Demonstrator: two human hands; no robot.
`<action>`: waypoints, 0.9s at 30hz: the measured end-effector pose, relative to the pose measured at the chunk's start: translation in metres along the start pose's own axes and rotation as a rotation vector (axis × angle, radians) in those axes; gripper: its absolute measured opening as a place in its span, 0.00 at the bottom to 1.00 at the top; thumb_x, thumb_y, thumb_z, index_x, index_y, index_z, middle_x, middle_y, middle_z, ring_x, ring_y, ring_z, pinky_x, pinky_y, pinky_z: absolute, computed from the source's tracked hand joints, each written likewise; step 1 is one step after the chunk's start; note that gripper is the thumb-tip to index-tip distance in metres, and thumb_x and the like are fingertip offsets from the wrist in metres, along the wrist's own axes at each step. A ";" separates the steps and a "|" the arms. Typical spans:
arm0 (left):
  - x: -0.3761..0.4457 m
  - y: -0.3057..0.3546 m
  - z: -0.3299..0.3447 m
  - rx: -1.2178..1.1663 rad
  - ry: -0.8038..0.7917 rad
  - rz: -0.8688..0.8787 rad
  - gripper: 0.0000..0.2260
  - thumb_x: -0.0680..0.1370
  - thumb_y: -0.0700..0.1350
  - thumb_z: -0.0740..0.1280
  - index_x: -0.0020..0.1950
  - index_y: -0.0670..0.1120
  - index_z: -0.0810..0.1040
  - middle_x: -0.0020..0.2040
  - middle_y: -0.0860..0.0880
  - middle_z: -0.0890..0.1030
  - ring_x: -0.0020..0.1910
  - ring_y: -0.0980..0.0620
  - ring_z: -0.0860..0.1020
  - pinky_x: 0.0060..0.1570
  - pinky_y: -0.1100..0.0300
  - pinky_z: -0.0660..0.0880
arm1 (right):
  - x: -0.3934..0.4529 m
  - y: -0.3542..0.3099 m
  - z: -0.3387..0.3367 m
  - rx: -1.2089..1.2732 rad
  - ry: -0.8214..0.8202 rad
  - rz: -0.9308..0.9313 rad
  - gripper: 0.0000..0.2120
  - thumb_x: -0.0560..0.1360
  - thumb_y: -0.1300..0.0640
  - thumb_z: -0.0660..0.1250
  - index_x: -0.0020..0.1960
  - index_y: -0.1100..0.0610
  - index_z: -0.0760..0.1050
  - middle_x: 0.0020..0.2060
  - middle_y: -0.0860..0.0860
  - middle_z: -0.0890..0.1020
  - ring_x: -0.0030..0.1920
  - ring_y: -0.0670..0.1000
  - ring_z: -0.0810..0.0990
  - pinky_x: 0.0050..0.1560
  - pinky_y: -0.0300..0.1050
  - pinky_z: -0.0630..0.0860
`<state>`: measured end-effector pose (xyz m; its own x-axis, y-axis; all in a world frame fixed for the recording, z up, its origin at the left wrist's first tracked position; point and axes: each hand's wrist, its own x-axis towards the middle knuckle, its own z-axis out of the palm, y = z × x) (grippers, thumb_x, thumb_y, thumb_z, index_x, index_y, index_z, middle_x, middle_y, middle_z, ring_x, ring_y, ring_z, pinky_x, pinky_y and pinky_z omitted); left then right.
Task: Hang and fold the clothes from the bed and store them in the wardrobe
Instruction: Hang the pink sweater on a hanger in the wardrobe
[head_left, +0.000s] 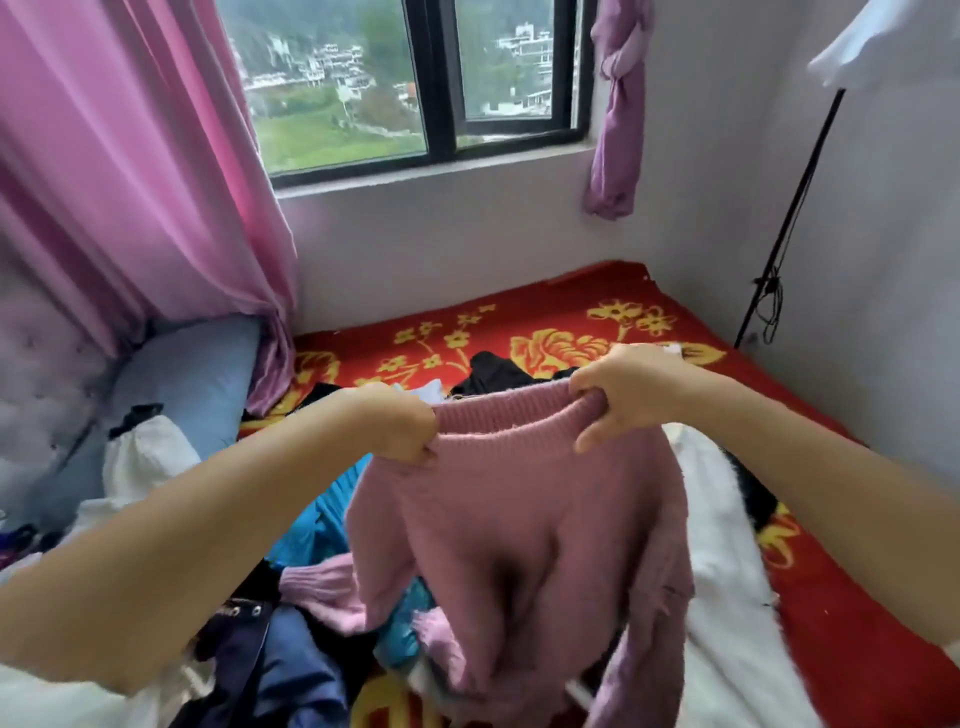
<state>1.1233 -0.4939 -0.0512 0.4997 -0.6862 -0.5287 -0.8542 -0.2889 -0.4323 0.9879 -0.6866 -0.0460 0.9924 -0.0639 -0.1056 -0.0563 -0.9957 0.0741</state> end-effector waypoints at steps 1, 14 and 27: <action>-0.010 -0.007 -0.015 0.064 0.046 -0.039 0.19 0.77 0.57 0.60 0.60 0.45 0.75 0.58 0.46 0.77 0.56 0.43 0.76 0.46 0.54 0.72 | 0.002 0.004 -0.006 -0.076 0.028 0.011 0.28 0.65 0.35 0.68 0.58 0.52 0.74 0.45 0.51 0.80 0.44 0.52 0.74 0.39 0.40 0.63; -0.131 -0.079 -0.066 -0.361 1.232 -0.813 0.07 0.73 0.39 0.62 0.50 0.42 0.77 0.42 0.39 0.80 0.45 0.39 0.78 0.45 0.54 0.69 | 0.068 -0.037 -0.103 0.635 1.190 0.010 0.08 0.65 0.49 0.53 0.31 0.52 0.61 0.26 0.49 0.70 0.35 0.53 0.69 0.37 0.43 0.61; -0.272 -0.017 0.066 -0.459 0.881 -1.239 0.08 0.68 0.35 0.67 0.39 0.45 0.70 0.38 0.37 0.78 0.40 0.37 0.77 0.34 0.57 0.62 | 0.097 -0.227 -0.090 1.337 0.803 -0.400 0.17 0.70 0.66 0.66 0.29 0.56 0.60 0.25 0.46 0.61 0.28 0.44 0.59 0.31 0.40 0.59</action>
<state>1.0111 -0.2583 0.0518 0.7927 0.0090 0.6095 -0.0492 -0.9957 0.0787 1.1068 -0.4604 0.0161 0.7403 -0.1767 0.6486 0.5840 -0.3088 -0.7507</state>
